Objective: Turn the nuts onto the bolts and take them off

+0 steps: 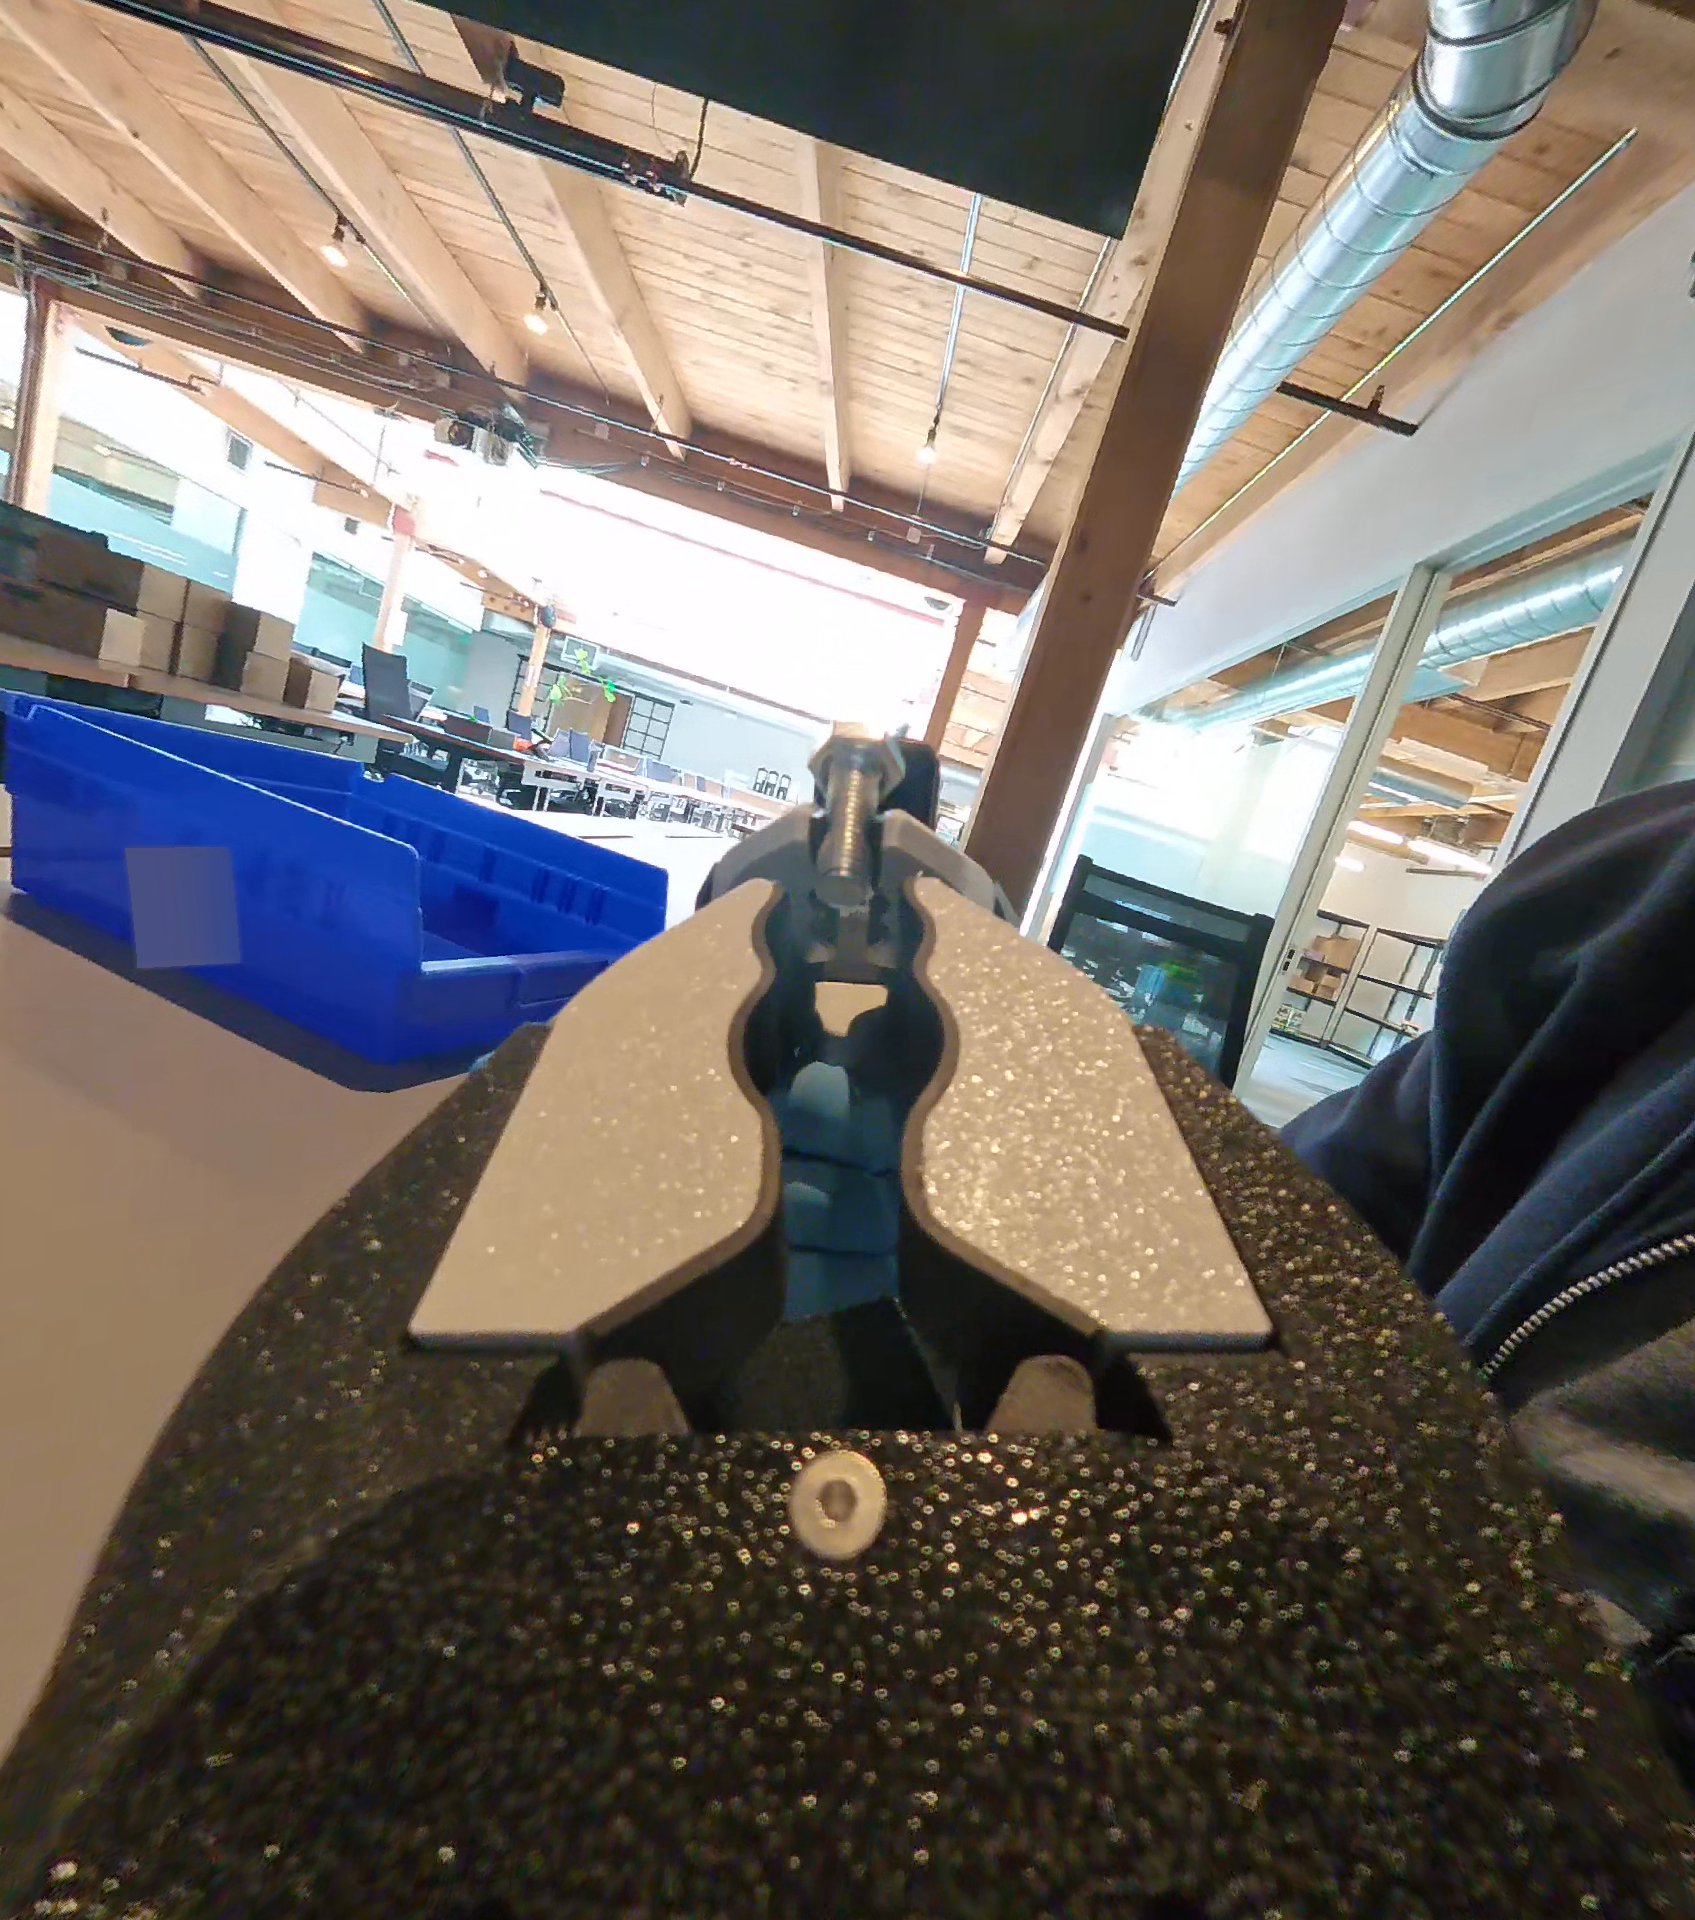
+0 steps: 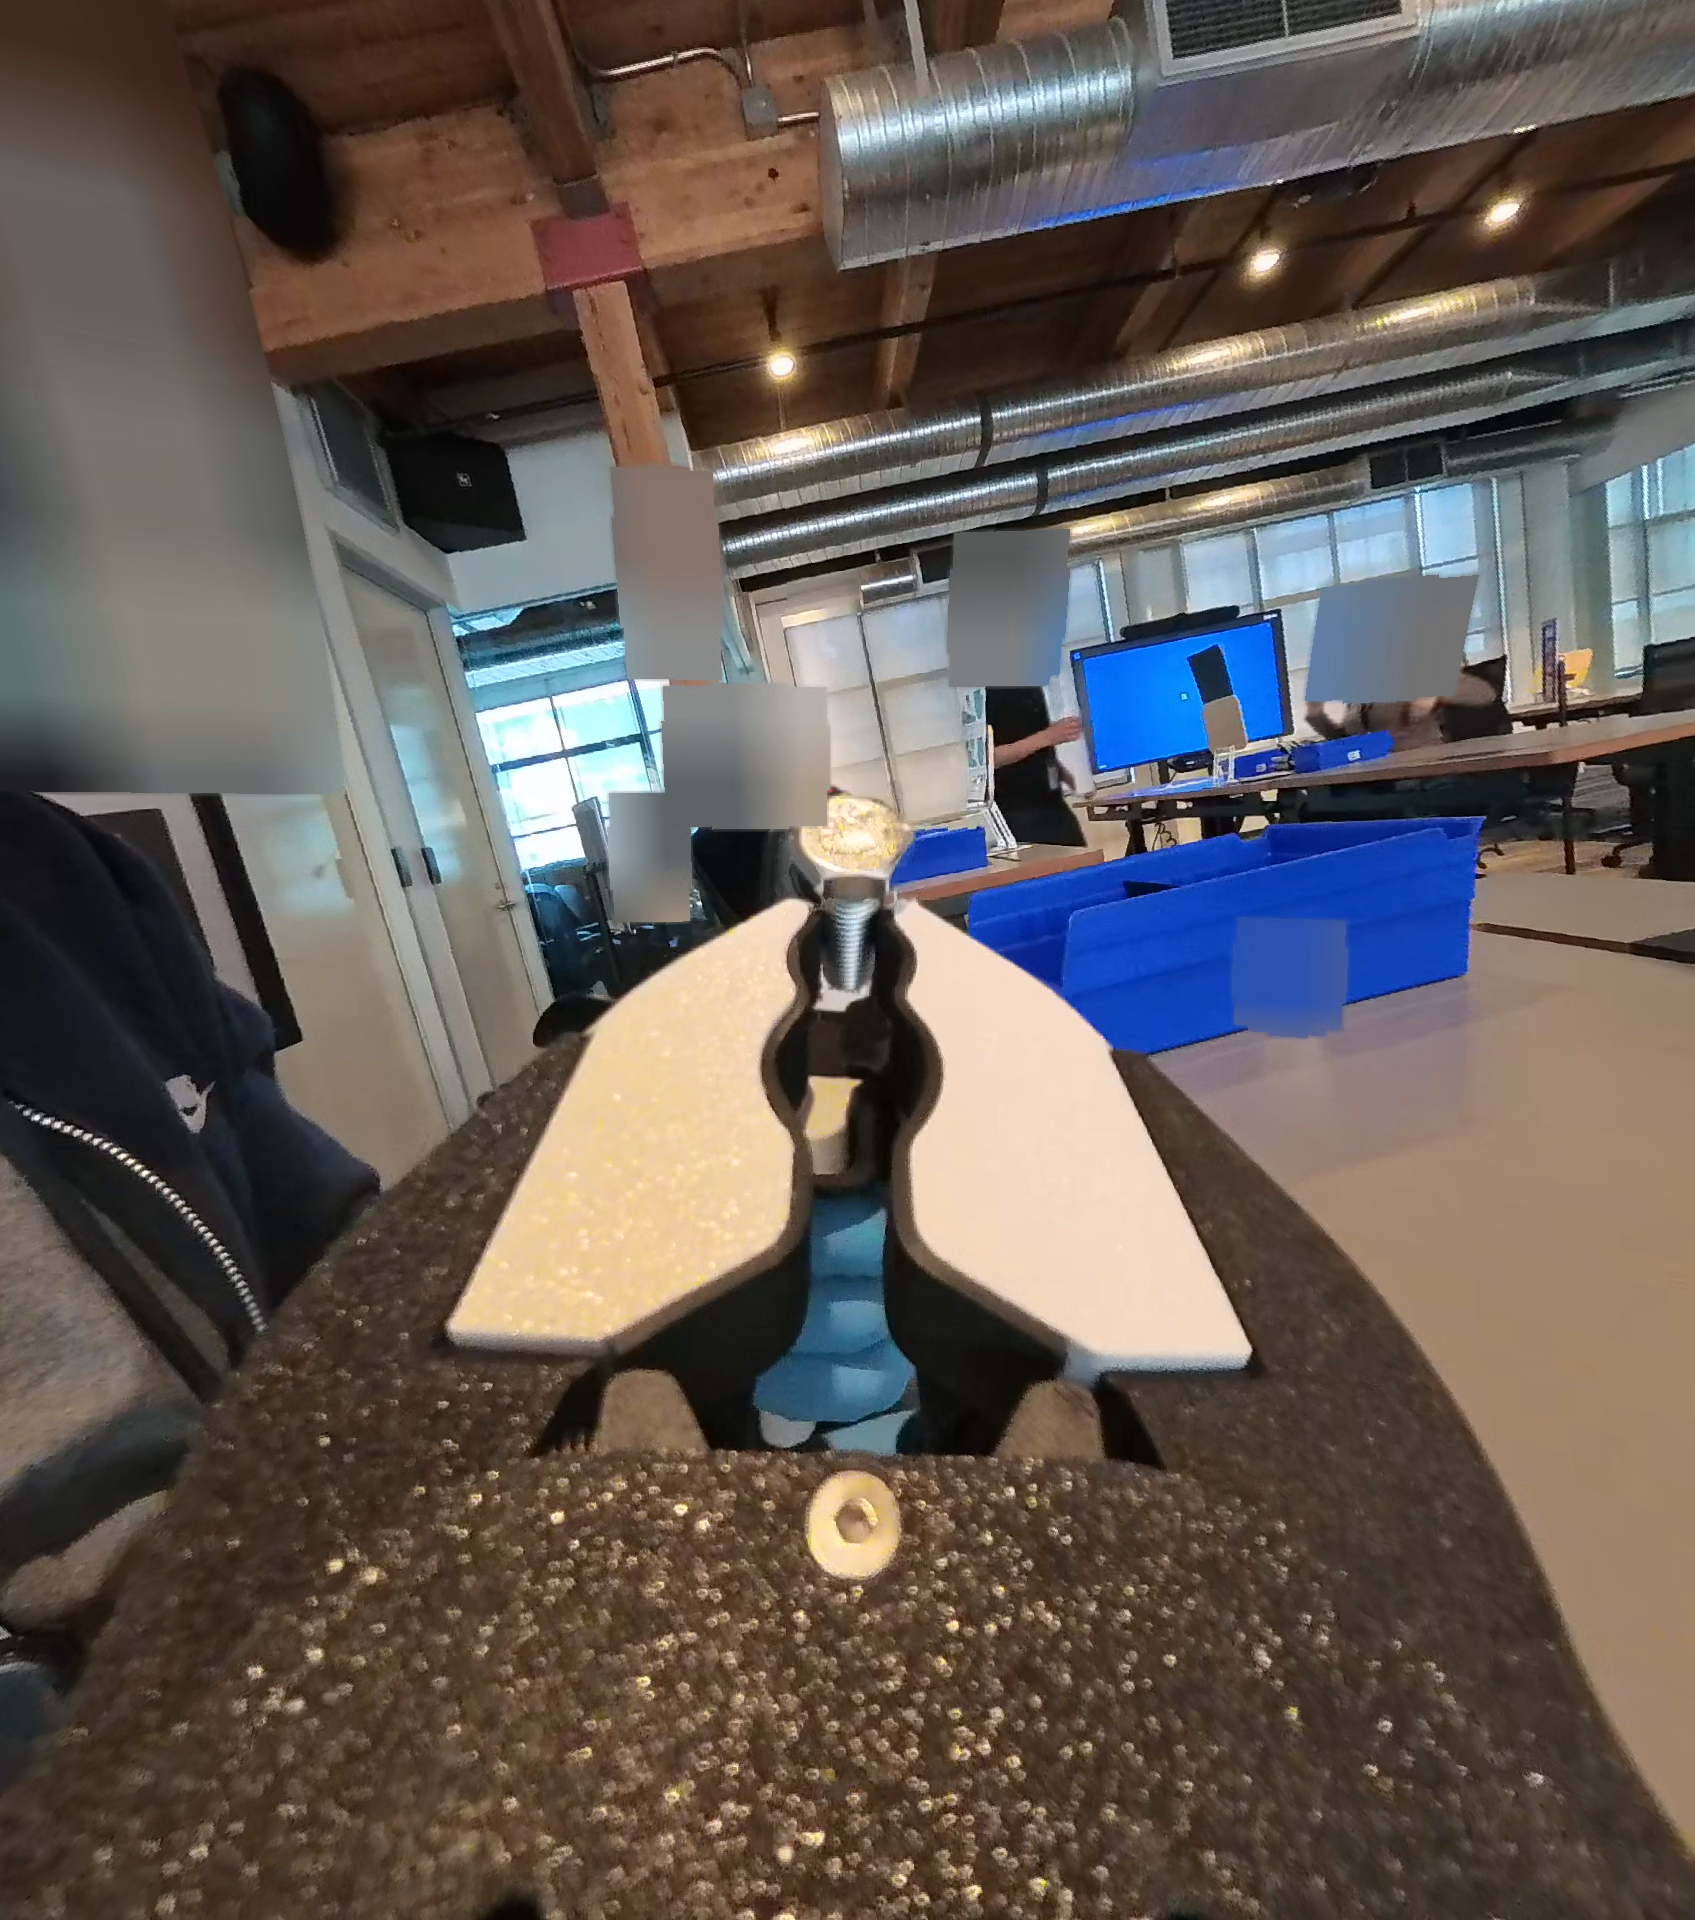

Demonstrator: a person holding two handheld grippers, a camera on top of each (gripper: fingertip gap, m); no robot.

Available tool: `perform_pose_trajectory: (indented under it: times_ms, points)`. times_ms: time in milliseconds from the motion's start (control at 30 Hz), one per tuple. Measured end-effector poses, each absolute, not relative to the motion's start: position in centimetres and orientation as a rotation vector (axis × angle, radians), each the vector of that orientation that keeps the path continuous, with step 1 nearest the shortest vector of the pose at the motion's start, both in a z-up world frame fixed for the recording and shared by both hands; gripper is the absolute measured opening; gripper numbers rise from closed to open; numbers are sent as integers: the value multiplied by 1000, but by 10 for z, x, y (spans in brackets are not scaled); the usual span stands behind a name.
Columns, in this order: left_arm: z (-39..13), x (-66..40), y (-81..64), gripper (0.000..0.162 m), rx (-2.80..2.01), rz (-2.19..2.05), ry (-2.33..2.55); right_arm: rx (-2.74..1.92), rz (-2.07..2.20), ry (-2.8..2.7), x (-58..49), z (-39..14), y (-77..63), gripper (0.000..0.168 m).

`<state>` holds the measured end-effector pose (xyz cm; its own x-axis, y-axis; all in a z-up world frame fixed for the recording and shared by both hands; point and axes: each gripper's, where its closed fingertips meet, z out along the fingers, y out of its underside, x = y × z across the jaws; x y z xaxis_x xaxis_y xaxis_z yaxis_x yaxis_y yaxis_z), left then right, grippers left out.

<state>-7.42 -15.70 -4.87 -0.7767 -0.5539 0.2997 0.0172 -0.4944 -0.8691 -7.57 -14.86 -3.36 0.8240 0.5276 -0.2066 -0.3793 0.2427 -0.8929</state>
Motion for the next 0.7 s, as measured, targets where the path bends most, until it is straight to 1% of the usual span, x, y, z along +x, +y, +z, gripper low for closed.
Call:
perform_pose_trajectory:
  times_ms: [200, 300, 567, 700]
  points:
    - [-48, -75, -157, 16, -802, -2320, 1326, -1185, 608, -167, -81, -36, -148, 9]
    - [-47, -77, -157, 9, -792, -2325, 1319, -1184, 606, -166, -81, -36, -148, 9]
    - [-49, -80, -157, 9, -745, -2224, 1342, -1196, 583, -186, -84, -38, -147, 10]
    - [-53, -76, -154, 9, -773, -2156, 1353, -1252, 499, -194, -80, -43, -145, 11]
